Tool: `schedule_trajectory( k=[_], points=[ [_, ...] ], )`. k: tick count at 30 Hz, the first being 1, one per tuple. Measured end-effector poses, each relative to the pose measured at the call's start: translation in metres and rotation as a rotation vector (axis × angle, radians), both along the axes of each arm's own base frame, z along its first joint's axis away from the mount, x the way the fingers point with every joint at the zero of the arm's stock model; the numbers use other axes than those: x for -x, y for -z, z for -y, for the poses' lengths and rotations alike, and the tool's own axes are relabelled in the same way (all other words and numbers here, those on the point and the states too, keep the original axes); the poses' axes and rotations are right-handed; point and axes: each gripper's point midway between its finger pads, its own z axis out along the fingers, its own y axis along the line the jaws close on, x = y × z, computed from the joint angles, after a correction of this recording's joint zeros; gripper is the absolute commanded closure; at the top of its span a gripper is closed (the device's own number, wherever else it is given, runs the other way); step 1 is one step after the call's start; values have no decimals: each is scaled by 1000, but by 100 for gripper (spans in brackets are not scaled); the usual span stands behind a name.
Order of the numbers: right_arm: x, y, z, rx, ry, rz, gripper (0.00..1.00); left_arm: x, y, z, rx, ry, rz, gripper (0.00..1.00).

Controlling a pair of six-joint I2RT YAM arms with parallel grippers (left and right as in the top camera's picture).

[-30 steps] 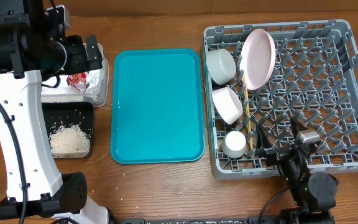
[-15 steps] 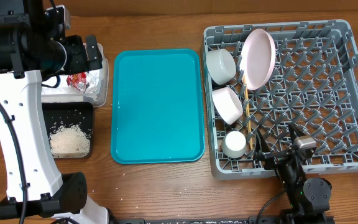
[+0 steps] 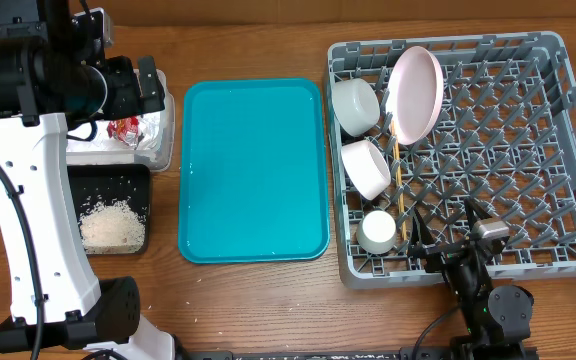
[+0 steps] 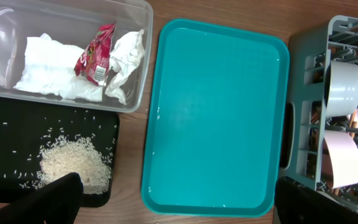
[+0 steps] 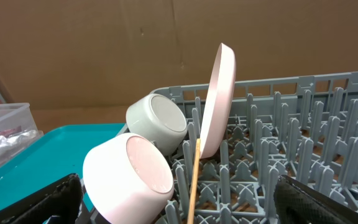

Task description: Sort waste into correct bins and load items into the dishwasher

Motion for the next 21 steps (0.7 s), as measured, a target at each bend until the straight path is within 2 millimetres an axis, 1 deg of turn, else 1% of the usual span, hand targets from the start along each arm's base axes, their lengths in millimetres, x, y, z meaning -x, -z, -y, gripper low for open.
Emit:
schedule_trajectory(
  k=[8, 11, 14, 16, 17, 19, 20, 21],
  points=[
    [0, 0, 0, 0, 0, 0, 0, 0, 0, 0, -1, -1, 1, 0],
    [0, 0, 0, 0, 0, 0, 0, -3, -1, -5, -26, -13, 14, 0],
    [0, 0, 0, 0, 0, 0, 0, 1, -1, -9, -48, -26, 4, 0],
    [0, 0, 0, 0, 0, 0, 0, 0, -11, -10, -57, -29, 52, 0],
    [0, 0, 0, 1, 0, 0, 0, -3, -19, -11, -61, -31, 100, 1],
    [0, 0, 0, 0, 0, 0, 0, -7, -42, -10, -68, -27, 221, 0],
    [0, 0, 0, 0, 0, 0, 0, -5, -55, -8, -70, -12, 283, 0],
    [0, 0, 0, 0, 0, 0, 0, -10, -71, -5, -73, 13, 387, 0]
  ],
)
